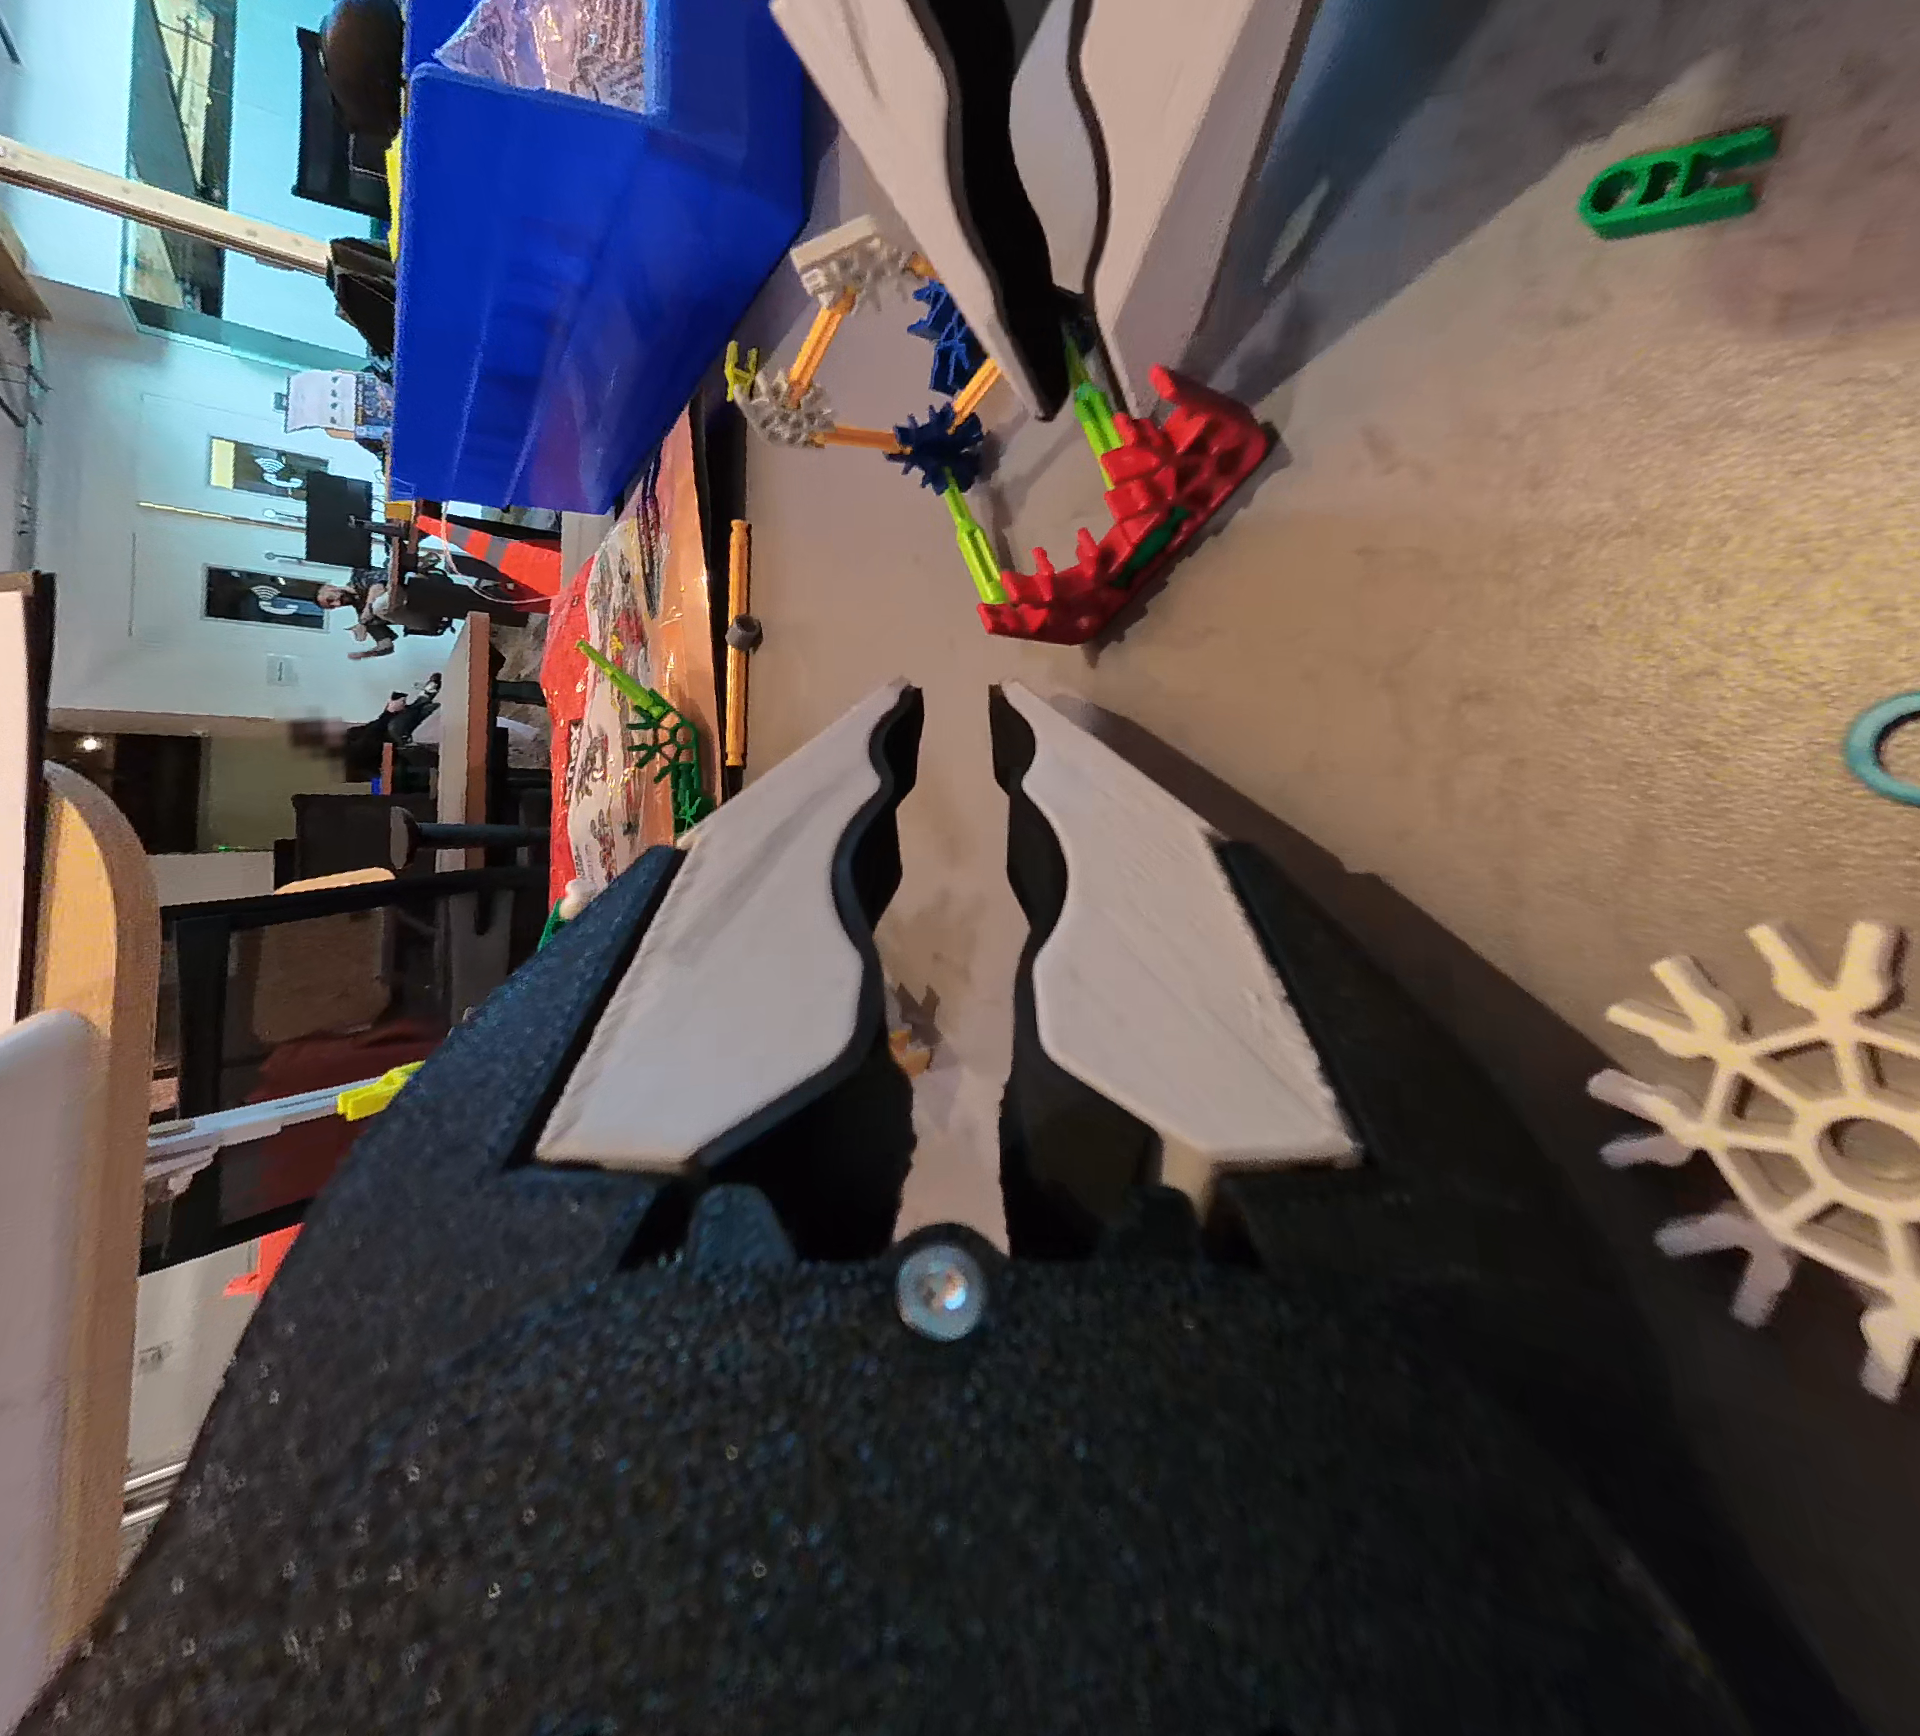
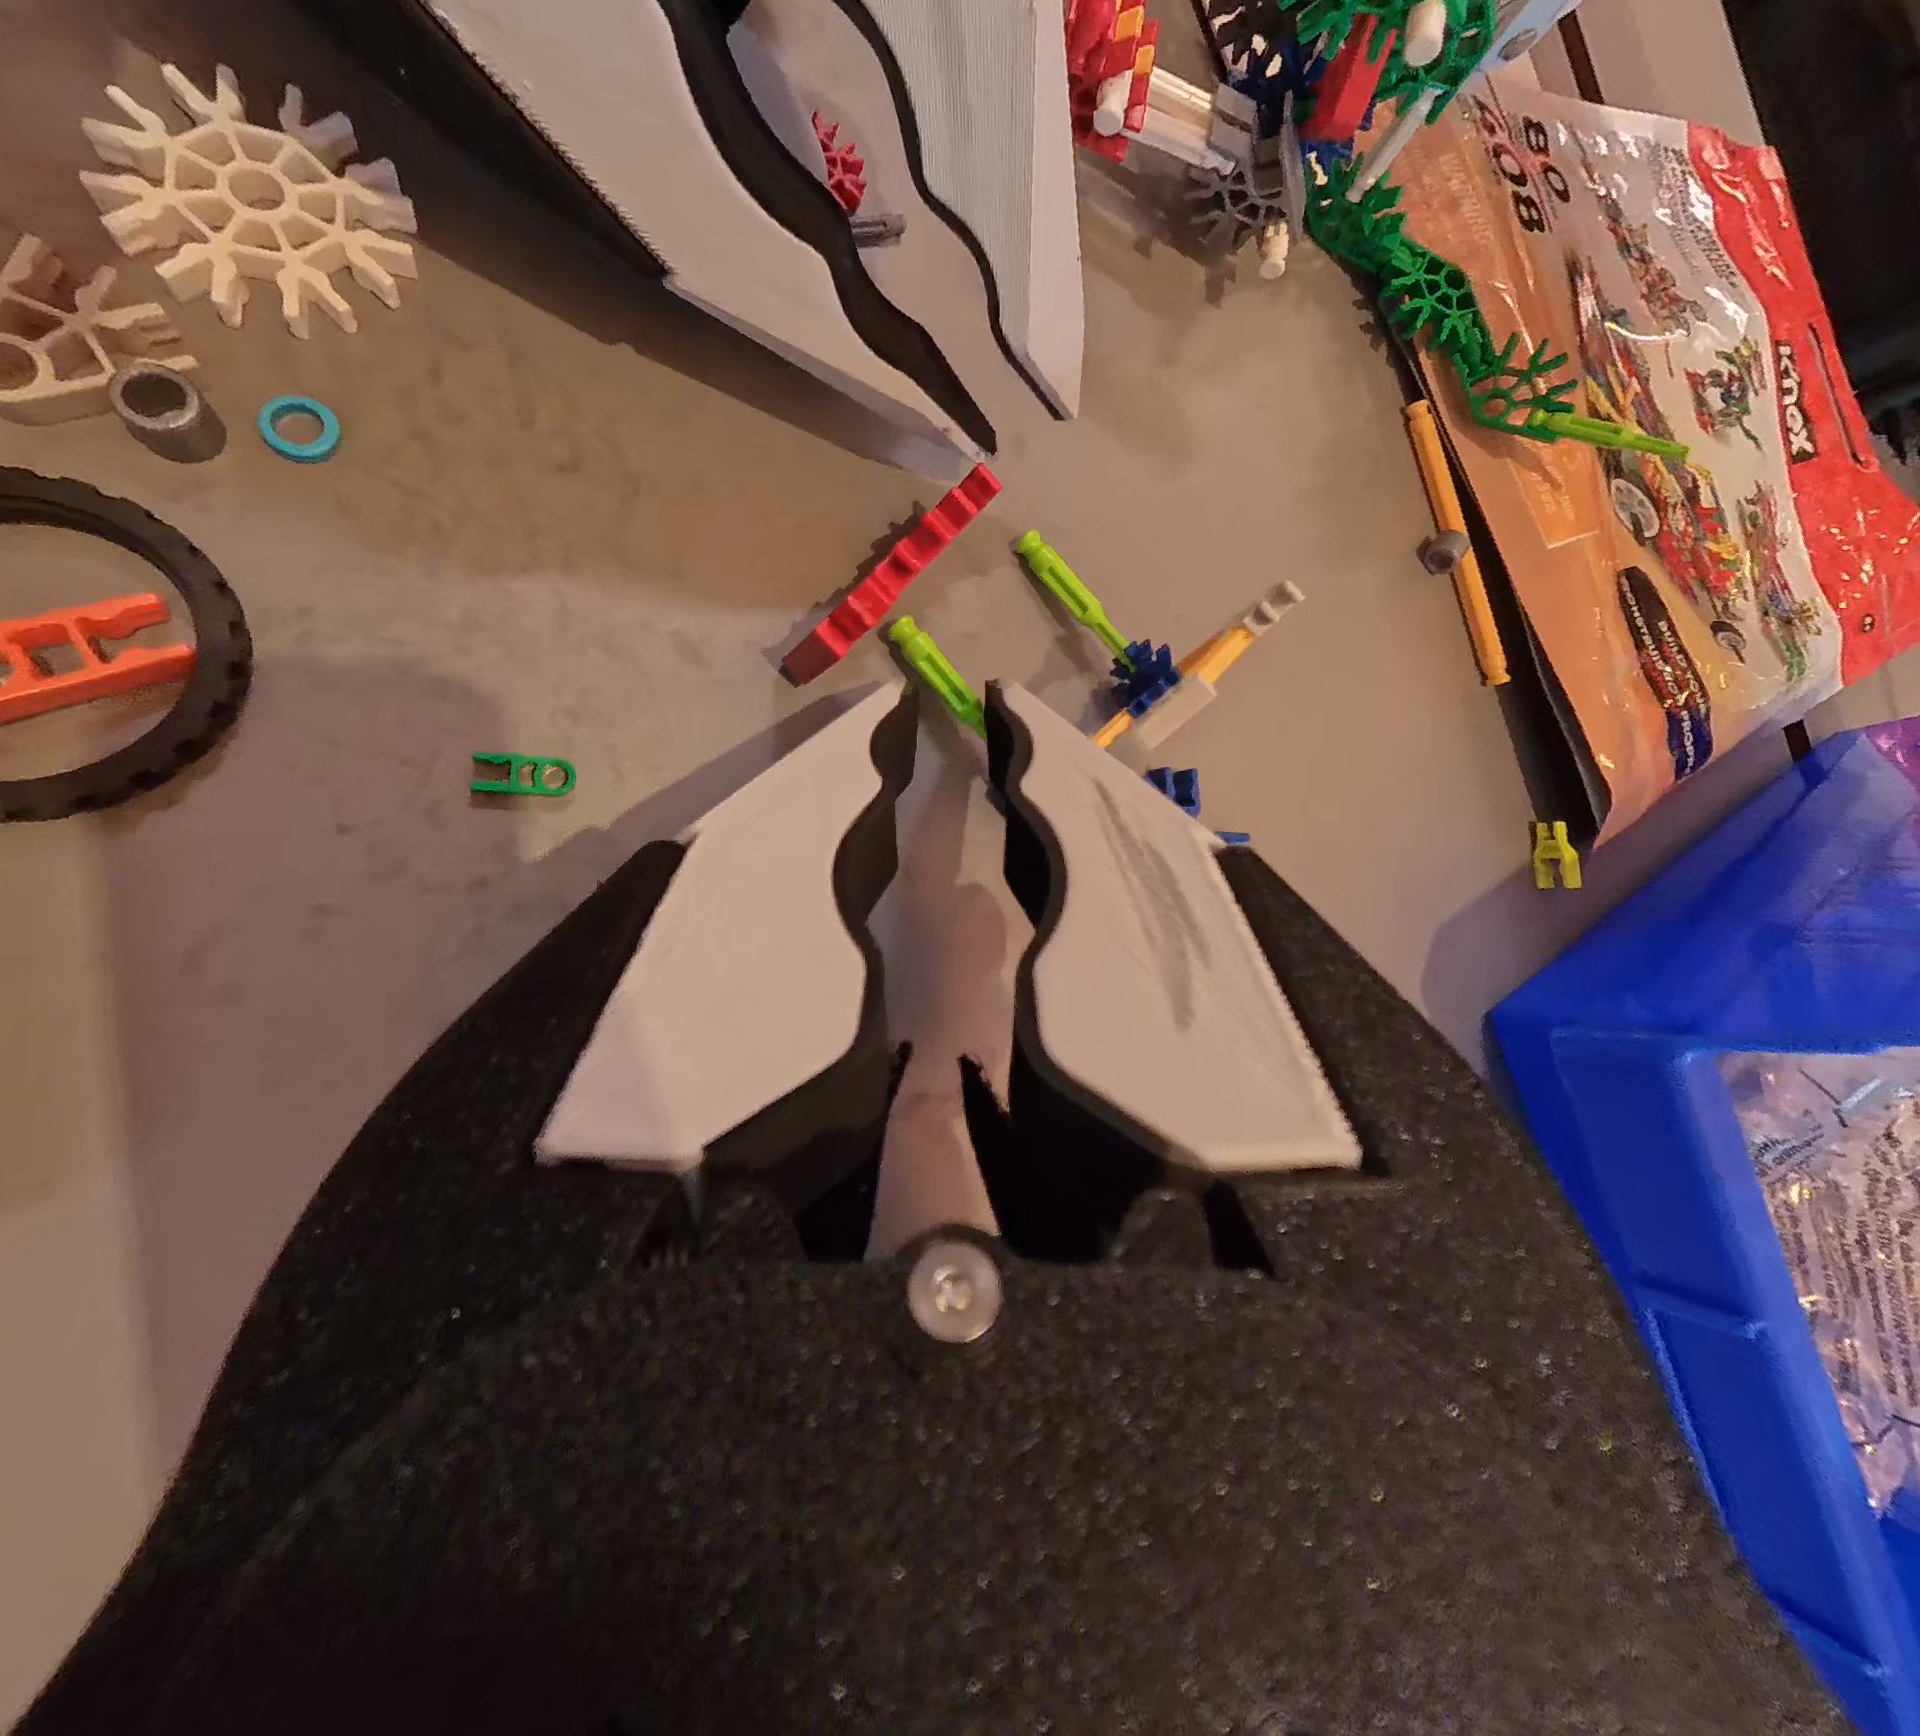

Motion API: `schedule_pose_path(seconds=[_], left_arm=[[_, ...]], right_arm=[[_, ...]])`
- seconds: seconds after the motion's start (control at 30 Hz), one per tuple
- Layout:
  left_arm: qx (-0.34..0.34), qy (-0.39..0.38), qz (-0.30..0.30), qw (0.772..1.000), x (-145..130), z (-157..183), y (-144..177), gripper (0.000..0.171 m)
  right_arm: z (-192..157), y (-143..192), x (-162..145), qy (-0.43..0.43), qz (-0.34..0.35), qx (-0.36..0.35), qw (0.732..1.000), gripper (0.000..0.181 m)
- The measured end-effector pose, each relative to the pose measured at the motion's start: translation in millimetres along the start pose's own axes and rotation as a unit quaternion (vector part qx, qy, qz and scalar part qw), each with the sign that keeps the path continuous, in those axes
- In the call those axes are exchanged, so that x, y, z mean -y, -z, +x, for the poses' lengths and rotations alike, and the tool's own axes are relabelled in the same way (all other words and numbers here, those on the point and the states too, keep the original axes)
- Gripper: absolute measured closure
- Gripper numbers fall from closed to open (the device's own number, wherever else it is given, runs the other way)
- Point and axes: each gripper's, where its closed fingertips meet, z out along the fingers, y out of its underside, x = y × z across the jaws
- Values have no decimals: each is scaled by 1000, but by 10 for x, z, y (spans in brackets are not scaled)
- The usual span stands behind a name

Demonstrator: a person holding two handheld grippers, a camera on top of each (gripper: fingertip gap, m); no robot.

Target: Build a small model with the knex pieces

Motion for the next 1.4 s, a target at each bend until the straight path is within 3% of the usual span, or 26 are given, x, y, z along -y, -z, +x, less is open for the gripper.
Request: schedule_pose_path(seconds=[0.83,1.17,1.4], left_arm=[[-12,13,9,1000,11,9,23,161],[-113,97,-1,989,35,216,143,163],[-146,110,9,983,97,303,139,167]], right_arm=[[54,61,-10,2,2,-11,1000,176],[64,212,131,-23,58,6,998,177],[-1,295,226,-26,88,29,995,177]])
